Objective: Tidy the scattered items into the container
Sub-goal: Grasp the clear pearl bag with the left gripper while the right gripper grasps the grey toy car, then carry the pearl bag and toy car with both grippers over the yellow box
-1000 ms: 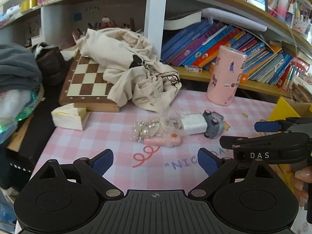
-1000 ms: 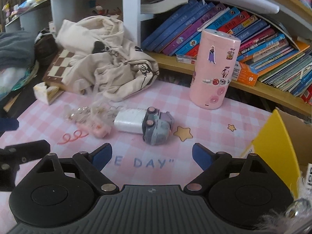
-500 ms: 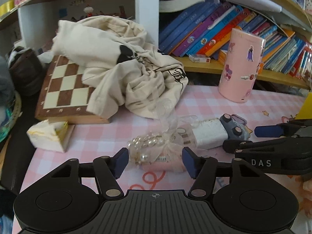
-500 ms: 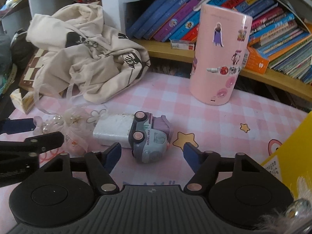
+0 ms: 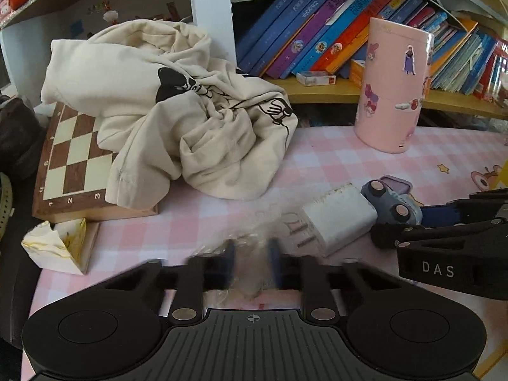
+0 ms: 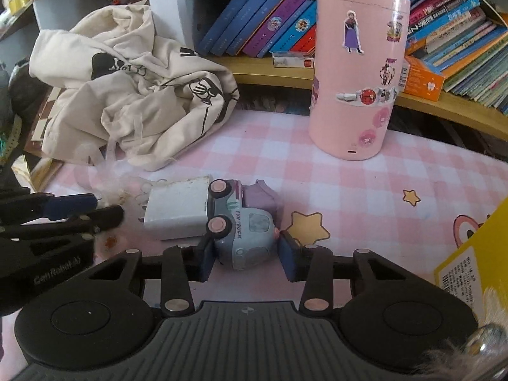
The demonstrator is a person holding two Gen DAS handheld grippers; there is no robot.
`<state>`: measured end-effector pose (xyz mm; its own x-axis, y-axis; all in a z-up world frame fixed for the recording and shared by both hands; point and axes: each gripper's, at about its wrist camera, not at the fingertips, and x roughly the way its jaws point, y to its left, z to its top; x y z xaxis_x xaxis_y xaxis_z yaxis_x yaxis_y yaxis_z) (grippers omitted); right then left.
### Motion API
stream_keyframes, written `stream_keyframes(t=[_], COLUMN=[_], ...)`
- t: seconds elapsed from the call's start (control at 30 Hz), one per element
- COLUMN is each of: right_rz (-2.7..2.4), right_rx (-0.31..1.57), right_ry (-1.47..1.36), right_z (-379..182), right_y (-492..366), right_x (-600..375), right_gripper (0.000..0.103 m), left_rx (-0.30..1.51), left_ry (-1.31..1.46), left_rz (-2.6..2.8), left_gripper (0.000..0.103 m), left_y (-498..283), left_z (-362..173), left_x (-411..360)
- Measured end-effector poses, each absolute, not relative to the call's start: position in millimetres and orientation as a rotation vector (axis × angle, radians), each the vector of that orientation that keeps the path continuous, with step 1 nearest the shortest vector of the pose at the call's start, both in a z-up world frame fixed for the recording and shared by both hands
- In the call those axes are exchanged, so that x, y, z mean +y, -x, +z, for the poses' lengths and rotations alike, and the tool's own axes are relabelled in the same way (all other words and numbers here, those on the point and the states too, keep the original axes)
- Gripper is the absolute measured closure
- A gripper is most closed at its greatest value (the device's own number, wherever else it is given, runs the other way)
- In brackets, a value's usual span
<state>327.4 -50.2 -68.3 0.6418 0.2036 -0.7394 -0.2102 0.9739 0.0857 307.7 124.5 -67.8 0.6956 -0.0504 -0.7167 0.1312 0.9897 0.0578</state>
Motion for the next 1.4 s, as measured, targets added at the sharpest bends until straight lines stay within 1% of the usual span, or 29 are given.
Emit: stream_keyframes(t=[0.3,0.6,0.9,1.17,1.4], right_rz=[0.236,0.310,0.364,0.347,0.362], right_rx=[0.817,0.831,0.843,0.858,0.842], right_ry=[-0.011,0.003,0.048,0.042,0.043], right_z=[-49.8,-32.0,-22.3,-22.4,-16.6], right_y=[-301.6,-240.2,-178.9,-143.7,-116.9], right_x=[-63.1,-72.3,-78.5,-93.2,-94.8], right_gripper=[0.064,0.064,0.064,0.064,0.064], left_rx=[0.735,0.700,0.678,0.683,0.647], left_ry=[-0.036,0.029,0.091,0.113,0.112], left_rz=[-0.126,-0.136,-0.156,-0.178,-0.196], left_gripper=[0.098,0.099,0.099,0.099,0.099], left_y=[-268.6,-202.1,-142.9,-106.9,-82.4], left_z=[-34.6,-4.1,11.7,14.1,27.3], left_x=[134.3,134.5,127.1,116.6,109.5])
